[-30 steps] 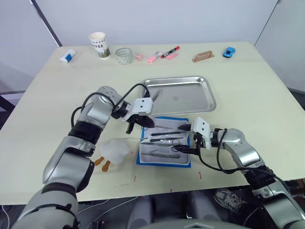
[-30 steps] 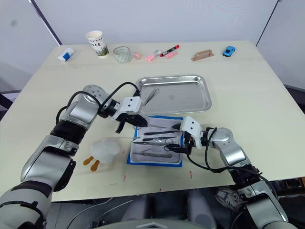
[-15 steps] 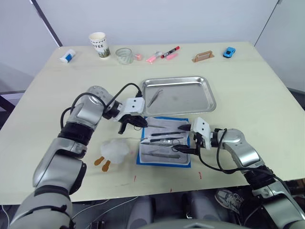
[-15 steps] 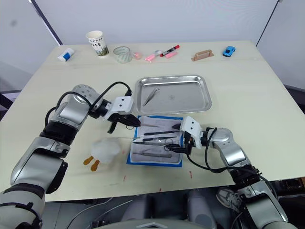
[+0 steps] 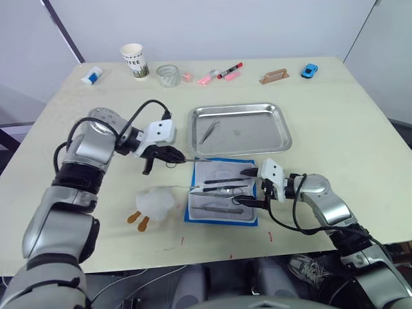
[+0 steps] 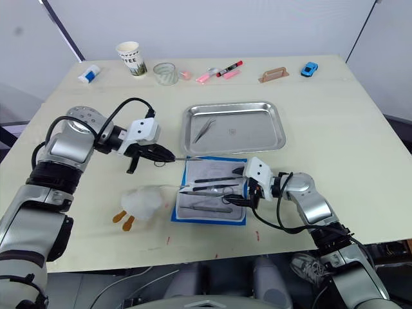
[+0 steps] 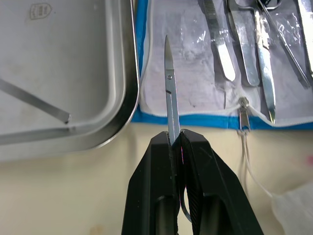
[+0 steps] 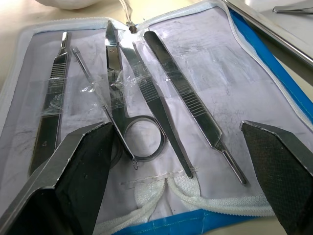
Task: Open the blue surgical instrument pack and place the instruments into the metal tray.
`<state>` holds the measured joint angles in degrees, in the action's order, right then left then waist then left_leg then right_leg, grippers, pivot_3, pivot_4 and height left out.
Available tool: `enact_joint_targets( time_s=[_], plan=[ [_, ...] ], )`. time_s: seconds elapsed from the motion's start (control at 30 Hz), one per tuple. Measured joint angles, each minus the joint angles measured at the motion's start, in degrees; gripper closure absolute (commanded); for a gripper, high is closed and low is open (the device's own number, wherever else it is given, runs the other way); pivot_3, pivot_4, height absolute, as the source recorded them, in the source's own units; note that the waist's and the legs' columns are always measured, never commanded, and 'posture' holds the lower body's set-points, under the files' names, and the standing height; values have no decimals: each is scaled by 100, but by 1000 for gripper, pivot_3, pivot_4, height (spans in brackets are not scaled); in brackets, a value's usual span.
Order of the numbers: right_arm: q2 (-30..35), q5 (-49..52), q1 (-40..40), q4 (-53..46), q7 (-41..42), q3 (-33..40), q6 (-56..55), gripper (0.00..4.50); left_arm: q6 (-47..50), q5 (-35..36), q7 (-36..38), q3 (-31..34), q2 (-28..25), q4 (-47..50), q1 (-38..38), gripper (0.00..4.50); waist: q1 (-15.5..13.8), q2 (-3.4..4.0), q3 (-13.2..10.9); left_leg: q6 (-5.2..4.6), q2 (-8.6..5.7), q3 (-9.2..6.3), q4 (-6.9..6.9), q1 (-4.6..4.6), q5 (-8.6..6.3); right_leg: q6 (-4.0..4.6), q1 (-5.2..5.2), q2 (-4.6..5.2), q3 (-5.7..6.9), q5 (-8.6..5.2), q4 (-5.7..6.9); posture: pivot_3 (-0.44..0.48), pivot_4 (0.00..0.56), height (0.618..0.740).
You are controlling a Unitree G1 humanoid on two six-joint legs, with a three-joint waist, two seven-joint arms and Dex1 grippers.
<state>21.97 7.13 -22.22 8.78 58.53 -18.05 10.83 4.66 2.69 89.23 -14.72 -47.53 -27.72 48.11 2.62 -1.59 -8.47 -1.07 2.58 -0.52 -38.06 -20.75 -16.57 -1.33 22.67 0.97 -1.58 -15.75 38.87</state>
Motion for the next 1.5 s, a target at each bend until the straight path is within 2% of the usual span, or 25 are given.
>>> enact_joint_targets(
  time_s=[0.1, 0.23, 0.37, 0.4, 0.43, 0.47, 0.5, 0.53, 0.57, 0.6, 0.7, 0.73, 0.8, 1.03, 1.5],
  plan=[
    [2, 0, 3, 1, -2, 0, -3, 0, 760, 362, -136, 299, 38, 558, -75, 4468, -3, -1, 0, 0, 0, -2, 0, 0, 0, 0, -1, 1, 1, 0, 1, 0, 150, 740],
    [1, 0, 15, 0, -8, 0, -16, 0, 2060, 707, -876, 600, 371, 1503, -150, 4468, -2, -1, 1, 0, 1, -3, 0, 1, 0, -1, -2, 0, 0, 0, 1, 0, 150, 740],
    [-17, 0, 35, -2, -32, -1, -33, 0, 3932, 973, -2471, 1030, 1168, 2490, -131, 4468, -1, -2, 3, 0, 1, -15, 1, 4, 0, -1, -4, -1, -5, 0, 0, 0, 150, 740],
    [-17, 0, 35, -2, -32, -2, -34, 0, 4034, 992, -2571, 1040, 1217, 2544, -130, 4468, 0, -2, 3, 1, 1, -15, 1, 5, 0, -1, -4, -2, -6, 0, 1, 0, 150, 740],
    [-10, 0, 46, -1, -36, 1, -51, 0, 4562, 994, -3148, 1194, 1556, 2771, -127, 4468, -3, 0, 4, 1, -1, -16, 3, 6, 0, -1, -5, -2, -6, 0, 0, 0, 150, 740],
    [-11, -1, 45, -1, -40, 0, -51, 0, 4653, 994, -3264, 1217, 1635, 2809, -124, 4468, -5, -1, 5, 1, -2, -23, 2, 7, 0, -1, -6, 0, -4, 0, 2, 0, 150, 740],
    [-11, -2, 51, 2, -49, 0, -72, 0, 5108, 970, -3885, 1302, 2021, 2965, -107, 4468, -7, -2, 7, 1, -2, -36, 2, 7, 0, -2, -7, 0, -5, 1, 2, 0, 150, 740],
    [-33, -8, 52, 4, -60, -4, -79, 0, 5279, 969, -4135, 1295, 2163, 2987, -104, 4468, 4, -3, 7, 1, -3, -39, 3, 9, 0, -1, -6, -2, -12, 2, 1, 0, 150, 740],
    [-72, -12, 63, 4, -87, -22, -111, 0, 5674, 884, -4861, 1418, 2484, 3022, -104, 4468, 17, -1, 6, 2, -15, -69, 15, 14, 0, 5, -4, -8, -22, 5, 0, 0, 150, 740],
    [-75, -12, 64, 4, -90, -23, -112, 0, 5684, 880, -4881, 1420, 2483, 3024, -104, 4468, 24, -1, 6, 3, -26, -97, 24, 16, 1, 10, -2, -10, -24, 8, 0, 0, 150, 740],
    [-61, -13, 84, 4, -116, -19, -120, 0, 5856, 643, -5770, 1632, 2928, 3066, -107, 4468, 4, 1, 14, 4, -32, -116, 27, 19, 1, 12, -6, -4, -20, 9, -2, 0, 150, 740],
    [-70, -13, 96, 3, -132, -19, -124, 0, 5963, 558, -6219, 1632, 3221, 3065, -146, 4468, 4, -1, 16, 5, -34, -118, 28, 20, 1, 14, -7, -4, -22, 10, -1, 0, 150, 740],
    [-102, -13, 100, 3, -145, -27, -131, 0, 6018, 437, -6618, 1491, 3351, 3053, -191, 4468, 14, -1, 16, 6, -34, -123, 32, 21, 2, 15, -5, -7, -24, 10, -1, 0, 150, 740],
    [-105, -27, 110, 4, -170, -35, -162, 0, 5991, 282, -7074, 1316, 3359, 2330, -118, 4468, 15, 0, 16, 40, -47, -126, 75, 50, 20, 17, -8, -6, -38, 10, -3, 0, 150, 740],
    [-120, -28, 129, 7, -198, -35, -208, 0, 5505, 298, -7224, 1242, 3471, 1040, 265, 4468, 17, 0, 16, 62, -46, -124, 79, 53, 32, 16, -8, -7, -40, 10, -3, 0, 150, 740]
  ],
)
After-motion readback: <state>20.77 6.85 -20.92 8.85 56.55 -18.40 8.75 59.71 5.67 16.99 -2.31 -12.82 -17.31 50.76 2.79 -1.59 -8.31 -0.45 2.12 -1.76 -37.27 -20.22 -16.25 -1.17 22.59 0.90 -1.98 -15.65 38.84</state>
